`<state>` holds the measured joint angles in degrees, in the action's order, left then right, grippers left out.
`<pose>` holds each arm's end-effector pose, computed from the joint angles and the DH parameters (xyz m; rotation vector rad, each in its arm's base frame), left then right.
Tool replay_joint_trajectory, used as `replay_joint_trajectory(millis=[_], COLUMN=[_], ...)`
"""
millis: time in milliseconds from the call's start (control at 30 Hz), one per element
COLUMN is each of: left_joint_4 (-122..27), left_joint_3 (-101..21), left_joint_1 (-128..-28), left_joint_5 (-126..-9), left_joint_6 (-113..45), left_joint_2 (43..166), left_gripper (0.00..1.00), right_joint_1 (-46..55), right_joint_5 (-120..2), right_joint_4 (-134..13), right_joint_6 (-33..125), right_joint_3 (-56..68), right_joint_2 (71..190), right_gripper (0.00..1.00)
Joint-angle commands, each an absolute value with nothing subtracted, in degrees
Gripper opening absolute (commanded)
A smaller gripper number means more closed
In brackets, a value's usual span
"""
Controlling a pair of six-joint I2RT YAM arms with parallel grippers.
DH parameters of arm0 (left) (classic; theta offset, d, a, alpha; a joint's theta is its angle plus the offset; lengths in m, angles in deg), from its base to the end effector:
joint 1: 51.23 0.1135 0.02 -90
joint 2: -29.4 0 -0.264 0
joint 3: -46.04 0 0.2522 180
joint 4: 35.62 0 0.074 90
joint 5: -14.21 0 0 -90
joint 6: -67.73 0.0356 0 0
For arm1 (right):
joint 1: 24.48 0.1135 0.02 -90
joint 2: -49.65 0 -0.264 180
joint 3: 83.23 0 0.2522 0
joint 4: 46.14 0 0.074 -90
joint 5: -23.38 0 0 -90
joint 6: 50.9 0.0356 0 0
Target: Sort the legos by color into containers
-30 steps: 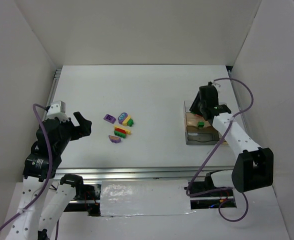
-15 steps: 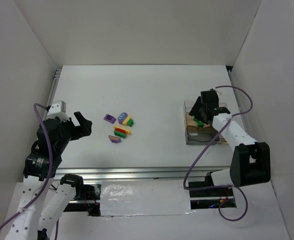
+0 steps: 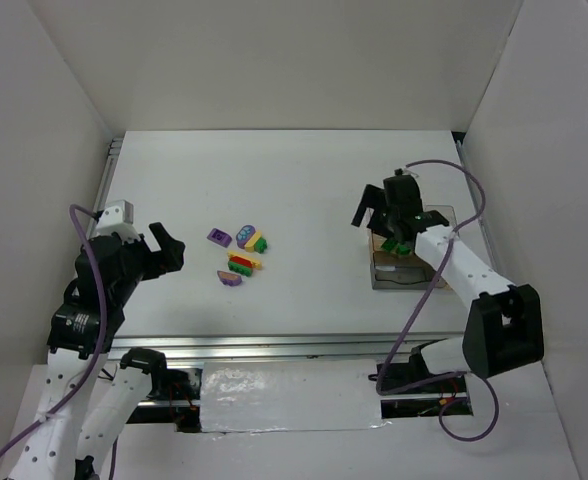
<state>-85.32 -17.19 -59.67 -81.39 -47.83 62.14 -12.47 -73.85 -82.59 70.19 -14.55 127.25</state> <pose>0.1178 -0.0140 0.3482 -0.3509 1.8840 -0.3083 0.2839 0.0558 0.2544 0.4523 2.3216 0.2175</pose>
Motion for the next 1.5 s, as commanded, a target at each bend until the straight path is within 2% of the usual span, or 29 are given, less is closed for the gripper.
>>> replay_joint_trajectory(millis=[0,33,67,100,167,367,600,833,1200,1400,1467], left_joint_4=[-83.22,-83.13,-83.13,-83.13,-83.48,-83.39,-83.31,-83.13,-83.22,-83.22,-83.13], left_joint_3=[-17.38,-17.38,-17.29,-17.38,-17.55,-17.46,-17.55,-17.38,-17.46,-17.38,-17.46], left_joint_1=[-59.93,-59.93,-59.93,-59.84,-59.93,-60.01,-60.02,-60.02,-60.02,-60.02,-60.02], left_joint_5=[-80.71,-80.62,-80.62,-80.71,-80.97,-80.89,-80.1,-79.83,-79.92,-79.74,-79.66], left_joint_6=[-46.8,-46.79,-46.79,-46.79,-46.88,-46.88,-46.62,-46.53,-46.53,-46.44,-46.44], left_joint_2=[62.45,62.54,62.71,62.8,63.15,63.42,64.03,63.94,63.86,63.95,63.86], left_gripper=[0.99,0.99,1.0,0.99,1.0,1.0,1.0,0.99,0.99,0.99,1.0], right_joint_1=[-4.91,-1.92,4.11,6.7,12.49,22.88,28.33,29.58,29.58,29.58,29.49], right_joint_5=[-66.12,-63.05,-64.94,-70.09,-72.59,-72.69,-69.87,-70.14,-66.89,-67.06,-67.15], right_joint_4=[-76.89,-76.6,-77.38,-80.61,-82.48,-82.92,-83.19,-81.78,-86.79,-87.23,-86.88], right_joint_6=[64.87,62.24,62.3,63.35,65.63,58.11,53.26,48.78,39.72,38.31,38.4], right_joint_3=[-11.99,-11.03,-9.62,-5.17,0.46,11.89,16.93,17.11,26.06,27.22,27.22], right_joint_2=[125.23,127.41,129.52,131.89,139.54,154.14,160.65,161.27,169.18,172.34,172.96], right_gripper=[0.99,0.99,0.99,0.99,0.98,0.97,0.92,0.73,0.78,0.74,0.69])
